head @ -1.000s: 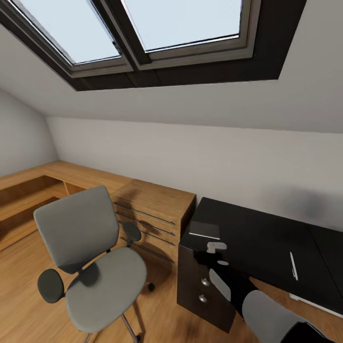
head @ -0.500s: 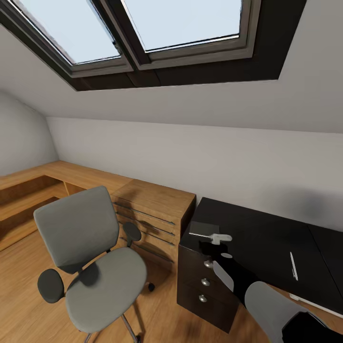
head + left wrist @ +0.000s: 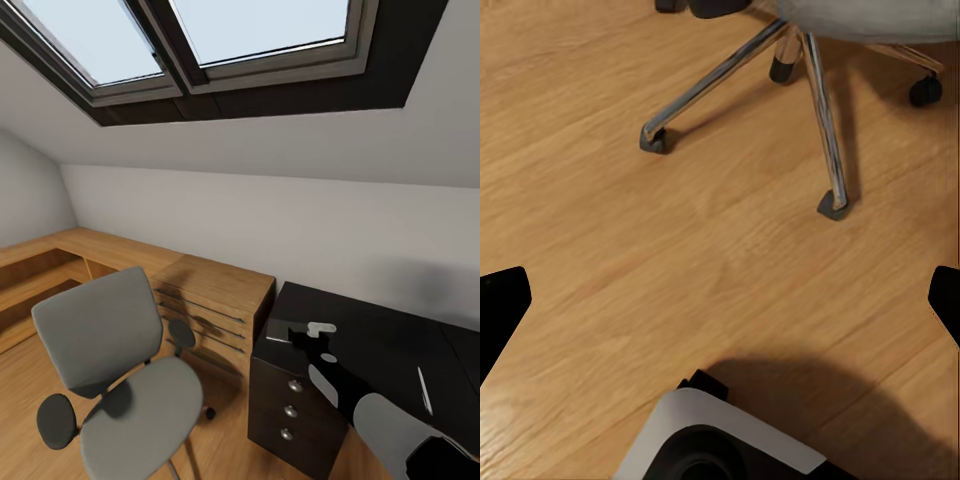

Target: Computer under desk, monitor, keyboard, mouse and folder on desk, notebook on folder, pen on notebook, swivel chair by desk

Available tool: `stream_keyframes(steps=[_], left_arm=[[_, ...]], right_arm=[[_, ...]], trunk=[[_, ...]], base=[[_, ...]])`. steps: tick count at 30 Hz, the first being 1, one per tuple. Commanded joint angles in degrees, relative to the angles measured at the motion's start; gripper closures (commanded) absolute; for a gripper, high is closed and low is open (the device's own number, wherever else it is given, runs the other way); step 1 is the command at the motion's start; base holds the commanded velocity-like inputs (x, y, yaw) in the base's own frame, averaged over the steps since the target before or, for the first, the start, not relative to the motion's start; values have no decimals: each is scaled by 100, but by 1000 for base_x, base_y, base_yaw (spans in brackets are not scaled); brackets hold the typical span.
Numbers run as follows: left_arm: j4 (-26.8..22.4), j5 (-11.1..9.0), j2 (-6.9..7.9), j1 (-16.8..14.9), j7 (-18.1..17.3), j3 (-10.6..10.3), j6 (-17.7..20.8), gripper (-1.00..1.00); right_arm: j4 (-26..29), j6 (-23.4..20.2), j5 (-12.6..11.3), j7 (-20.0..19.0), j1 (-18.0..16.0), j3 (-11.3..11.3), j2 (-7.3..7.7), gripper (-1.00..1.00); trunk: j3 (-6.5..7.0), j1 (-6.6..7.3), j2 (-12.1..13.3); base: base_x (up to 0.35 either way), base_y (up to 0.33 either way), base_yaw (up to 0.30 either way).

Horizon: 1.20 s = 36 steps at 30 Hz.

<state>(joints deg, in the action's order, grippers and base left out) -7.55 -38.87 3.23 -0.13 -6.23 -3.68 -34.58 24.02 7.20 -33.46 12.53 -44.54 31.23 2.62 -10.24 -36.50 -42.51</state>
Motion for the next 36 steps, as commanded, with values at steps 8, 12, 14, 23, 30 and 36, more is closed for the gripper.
stream_keyframes(steps=[8,12,14,23,30,36], left_arm=[[25,-77,-225,-5,-14,-17,-36,-100],[41,-77,-261,-5,-17,-18,-38,-100],[51,-77,-261,-5,-18,-18,-40,-100],[68,-76,-261,-5,-19,-19,-41,-100],[69,-76,-261,-5,-19,-19,-44,-100],[93,-82,-255,-5,-13,-19,-42,-100]], right_arm=[[-112,37,-39,56,-73,69,-209,-100],[-154,31,-38,55,-69,68,-228,-100],[-194,30,-38,52,-61,68,-237,-100],[-268,28,-26,43,-47,68,-269,-100],[-271,28,-24,47,-46,68,-279,-100],[-267,28,-24,48,-46,68,-279,-100]], trunk=[[-8,-5,-6],[-8,-5,-6],[-8,-5,-6],[-8,-5,-6],[-8,-5,-6],[-8,-5,-6]], base=[[40,0,0],[0,0,0],[0,0,0],[0,0,0],[0,0,0],[0,0,0]])
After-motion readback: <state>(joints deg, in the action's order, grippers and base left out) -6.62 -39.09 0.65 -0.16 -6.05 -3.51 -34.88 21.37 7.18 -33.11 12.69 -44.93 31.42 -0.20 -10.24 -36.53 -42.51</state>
